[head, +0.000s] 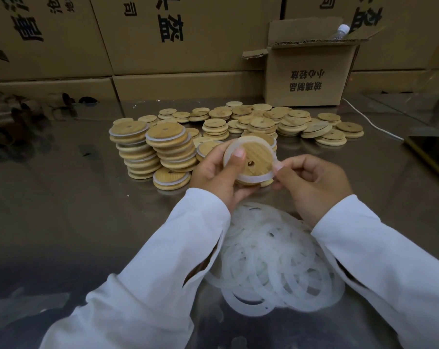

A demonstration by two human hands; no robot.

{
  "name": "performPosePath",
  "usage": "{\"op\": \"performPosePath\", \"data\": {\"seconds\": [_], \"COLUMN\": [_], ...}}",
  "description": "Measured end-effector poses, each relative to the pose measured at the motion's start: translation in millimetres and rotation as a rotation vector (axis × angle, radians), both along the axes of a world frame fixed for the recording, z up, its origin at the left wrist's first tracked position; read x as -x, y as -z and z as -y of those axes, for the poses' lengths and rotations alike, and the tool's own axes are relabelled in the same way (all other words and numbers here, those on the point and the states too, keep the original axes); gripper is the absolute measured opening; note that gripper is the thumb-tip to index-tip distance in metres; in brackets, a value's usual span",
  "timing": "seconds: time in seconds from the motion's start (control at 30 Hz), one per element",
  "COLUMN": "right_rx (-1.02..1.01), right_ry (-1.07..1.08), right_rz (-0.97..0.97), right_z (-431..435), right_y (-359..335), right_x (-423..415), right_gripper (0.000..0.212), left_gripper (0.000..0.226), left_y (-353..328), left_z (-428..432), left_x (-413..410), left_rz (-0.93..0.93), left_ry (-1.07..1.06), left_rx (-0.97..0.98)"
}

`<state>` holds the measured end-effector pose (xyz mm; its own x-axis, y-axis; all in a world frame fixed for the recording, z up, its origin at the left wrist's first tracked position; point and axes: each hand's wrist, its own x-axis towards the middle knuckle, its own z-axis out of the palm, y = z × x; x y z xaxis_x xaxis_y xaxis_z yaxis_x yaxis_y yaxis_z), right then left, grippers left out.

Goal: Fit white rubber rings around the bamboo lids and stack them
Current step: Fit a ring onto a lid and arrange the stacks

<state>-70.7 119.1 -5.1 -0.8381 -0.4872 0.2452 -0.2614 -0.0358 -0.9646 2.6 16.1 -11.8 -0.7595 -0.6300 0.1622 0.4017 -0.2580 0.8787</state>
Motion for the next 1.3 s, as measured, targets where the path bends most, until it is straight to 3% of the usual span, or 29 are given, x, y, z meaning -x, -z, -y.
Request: {"op": "performPosePath", "data": {"seconds": [0.37,0.77,1.3], "right_rx": [0.041,-0.045,-0.103], "right_ry": [-0.002,0.044,0.090], "right_rz": [0.228,0.090,0.060], "right_z": [4.2,-2.4,-1.2], "right_y": [3.3,-0.1,5.6], "right_x": [-2.9,4.2,8.4], "right_gripper": [0.014,0.013,0.010], "left_gripper": [0.016,0.007,0.006], "left_y": [1.9,-0.7,-1.7], "left_z": [0.4,-1.1,-2.9], "left_x": [3.1,-1.3,-0.1], "left_rz": [0.029,0.258,0.259], "left_ry": [-0.036,-0.151,-0.136], "left_rx": [0.073,0.336,0.268]}}
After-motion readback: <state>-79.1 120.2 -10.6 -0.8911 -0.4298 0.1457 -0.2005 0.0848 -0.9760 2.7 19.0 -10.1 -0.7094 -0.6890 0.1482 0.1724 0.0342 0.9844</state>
